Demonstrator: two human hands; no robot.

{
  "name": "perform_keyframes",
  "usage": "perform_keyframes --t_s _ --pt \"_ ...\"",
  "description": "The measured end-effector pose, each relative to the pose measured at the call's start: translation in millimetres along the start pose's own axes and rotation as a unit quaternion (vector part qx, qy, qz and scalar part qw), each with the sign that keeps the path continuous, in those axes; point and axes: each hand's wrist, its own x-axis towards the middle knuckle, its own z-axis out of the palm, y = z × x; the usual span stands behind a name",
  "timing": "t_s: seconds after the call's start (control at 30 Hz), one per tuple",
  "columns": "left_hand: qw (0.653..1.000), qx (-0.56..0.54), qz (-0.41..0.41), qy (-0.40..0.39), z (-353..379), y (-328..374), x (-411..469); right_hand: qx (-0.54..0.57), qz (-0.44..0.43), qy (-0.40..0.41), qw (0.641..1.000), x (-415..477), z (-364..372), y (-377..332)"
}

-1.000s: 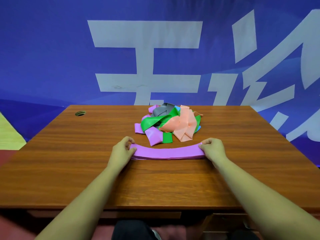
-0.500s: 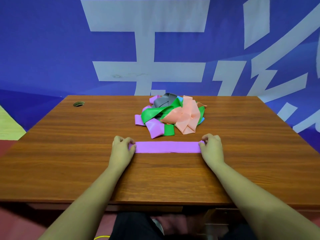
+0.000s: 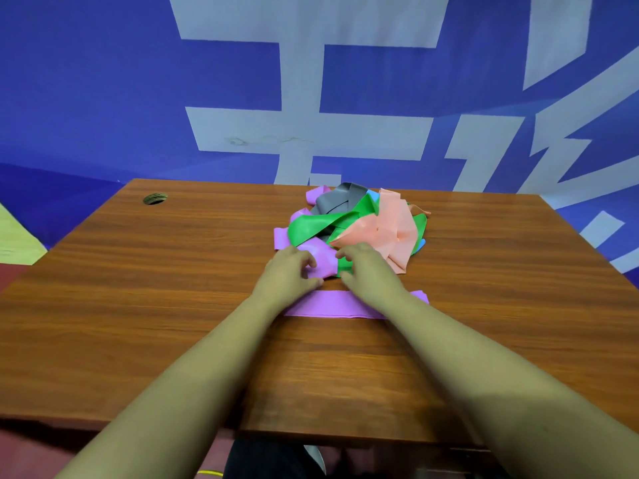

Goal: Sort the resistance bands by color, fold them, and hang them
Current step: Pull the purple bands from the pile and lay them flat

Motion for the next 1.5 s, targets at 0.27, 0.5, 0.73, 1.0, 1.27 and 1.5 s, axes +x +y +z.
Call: perform_keyframes --t_s 0.27,0.5,0.73,1.0,1.27,1.5 --pt "0.998 0.009 0.047 0.044 14 -16 8 -0.025 -0.035 -0.028 0.999 21 19 5" --pt "0.982 -0.114 0.070 0.136 -44 18 16 0.076 -0.057 0.075 0.993 40 -28 -34" --pt "0.936 -0.293 0.071 0.182 -104 63 29 0.177 -0.050 0.164 0.969 49 -101 -81" --pt "0.907 -0.369 0.082 0.185 -138 108 21 0.249 -0.066 0.190 0.947 24 -158 -101" --pt "0.928 -0.352 0.082 0.094 -142 125 7 0.257 -0.035 0.200 0.945 4 -190 -115" --pt "0.912 -0.408 0.044 -0.006 -101 95 -20 0.318 -0.011 0.231 0.919 -8 -200 -118"
